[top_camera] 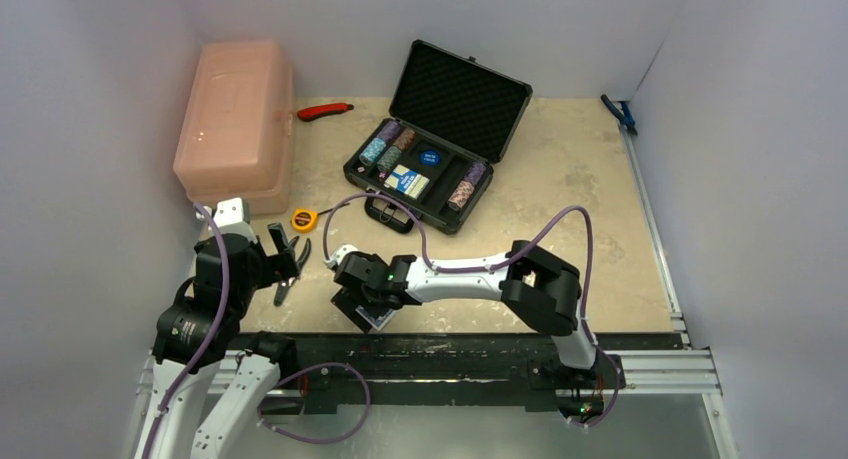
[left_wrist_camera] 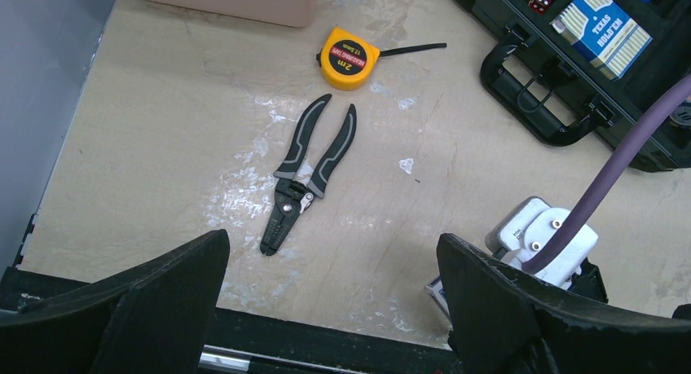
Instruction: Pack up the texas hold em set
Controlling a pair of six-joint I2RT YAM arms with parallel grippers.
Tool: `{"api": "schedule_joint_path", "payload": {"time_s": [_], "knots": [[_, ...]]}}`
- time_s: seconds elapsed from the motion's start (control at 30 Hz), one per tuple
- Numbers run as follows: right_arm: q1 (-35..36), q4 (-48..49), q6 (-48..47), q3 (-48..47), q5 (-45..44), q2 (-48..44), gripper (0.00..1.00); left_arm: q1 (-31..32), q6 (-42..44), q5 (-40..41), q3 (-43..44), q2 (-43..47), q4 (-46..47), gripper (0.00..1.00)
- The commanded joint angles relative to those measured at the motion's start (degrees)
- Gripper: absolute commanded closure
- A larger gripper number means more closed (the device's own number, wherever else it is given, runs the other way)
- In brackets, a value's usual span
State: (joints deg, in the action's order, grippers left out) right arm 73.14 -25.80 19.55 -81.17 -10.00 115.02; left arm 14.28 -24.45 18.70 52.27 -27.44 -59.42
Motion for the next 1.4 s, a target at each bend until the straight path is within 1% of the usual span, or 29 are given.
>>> {"api": "schedule_joint_path", "payload": {"time_s": [0.0, 0.27, 0.6, 0.7, 0.93, 1.07, 1.37], "knots": [[0.5, -0.3, 0.8, -2.6, -1.8, 0.0, 0.08, -0.3, 0.0, 0.6, 0.8, 0.5, 0.9, 0.0], [0.7, -0.6, 0.8, -3.1, -1.9, 1.0, 0.15, -0.3, 0.0, 0.6, 0.8, 0.6, 0.9, 0.0], [1.5, -1.6, 0.7, -3.7, -3.1, 2.4, 0.19, -0.4, 0.0, 0.6, 0.8, 0.9, 0.9, 0.0], [1.6, -1.8, 0.8, -3.7, -3.6, 2.7, 0.23, -0.3, 0.0, 0.5, 0.7, 0.9, 0.9, 0.0], [1.7, -2.5, 0.8, -3.9, -4.6, 2.9, 0.4, -0.4, 0.1, 0.5, 0.7, 1.0, 0.9, 0.0], [1.7, -2.9, 0.8, -4.1, -6.0, 2.4, 0.53, -0.3, 0.1, 0.5, 0.7, 1.1, 0.9, 0.0], [1.7, -1.9, -0.2, -3.6, -9.3, -0.2, 0.74, -0.3, 0.1, 0.5, 0.5, 2.0, 1.1, 0.0]]}}
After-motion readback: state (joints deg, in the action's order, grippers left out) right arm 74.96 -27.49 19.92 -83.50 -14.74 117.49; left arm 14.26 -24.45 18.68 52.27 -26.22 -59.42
